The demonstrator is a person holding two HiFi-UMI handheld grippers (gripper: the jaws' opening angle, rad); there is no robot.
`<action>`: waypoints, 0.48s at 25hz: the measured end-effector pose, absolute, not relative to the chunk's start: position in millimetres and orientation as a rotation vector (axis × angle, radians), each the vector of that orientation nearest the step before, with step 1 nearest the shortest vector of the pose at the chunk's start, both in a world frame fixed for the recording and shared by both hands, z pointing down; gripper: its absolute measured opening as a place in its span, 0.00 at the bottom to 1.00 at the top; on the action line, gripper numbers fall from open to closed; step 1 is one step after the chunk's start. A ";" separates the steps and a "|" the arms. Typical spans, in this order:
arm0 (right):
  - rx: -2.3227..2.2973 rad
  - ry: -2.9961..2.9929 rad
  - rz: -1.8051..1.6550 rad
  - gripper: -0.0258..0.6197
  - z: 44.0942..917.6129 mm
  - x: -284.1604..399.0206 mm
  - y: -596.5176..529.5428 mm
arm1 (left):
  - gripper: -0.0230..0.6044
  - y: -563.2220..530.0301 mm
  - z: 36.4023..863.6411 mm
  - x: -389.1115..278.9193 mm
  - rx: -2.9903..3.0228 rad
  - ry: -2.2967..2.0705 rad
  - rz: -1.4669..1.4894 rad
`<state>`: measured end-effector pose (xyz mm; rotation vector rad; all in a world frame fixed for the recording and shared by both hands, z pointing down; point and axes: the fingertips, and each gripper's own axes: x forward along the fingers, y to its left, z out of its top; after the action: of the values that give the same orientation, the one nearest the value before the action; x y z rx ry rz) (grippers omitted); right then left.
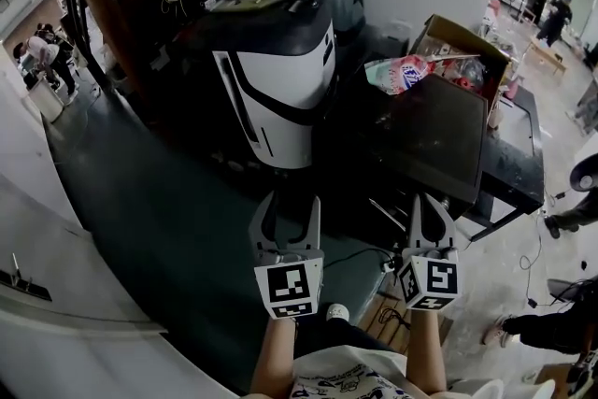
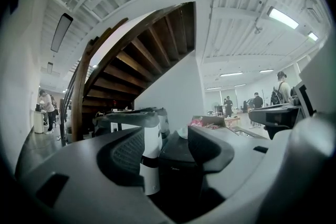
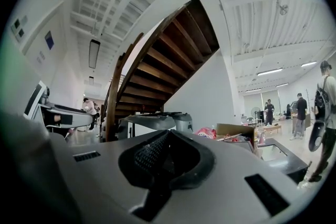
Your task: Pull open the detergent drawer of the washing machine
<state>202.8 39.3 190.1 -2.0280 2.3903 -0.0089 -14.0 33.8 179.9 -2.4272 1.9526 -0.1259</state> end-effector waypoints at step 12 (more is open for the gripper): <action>-2.023 2.440 -0.065 0.06 214.3 210.9 -23.4 | 0.44 -29.0 206.0 -1.3 -2.503 1.991 -0.086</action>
<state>210.9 -23.4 214.3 -2.0228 2.4401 -0.0648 -1.3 -29.0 206.0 -2.5025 1.9906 -0.0858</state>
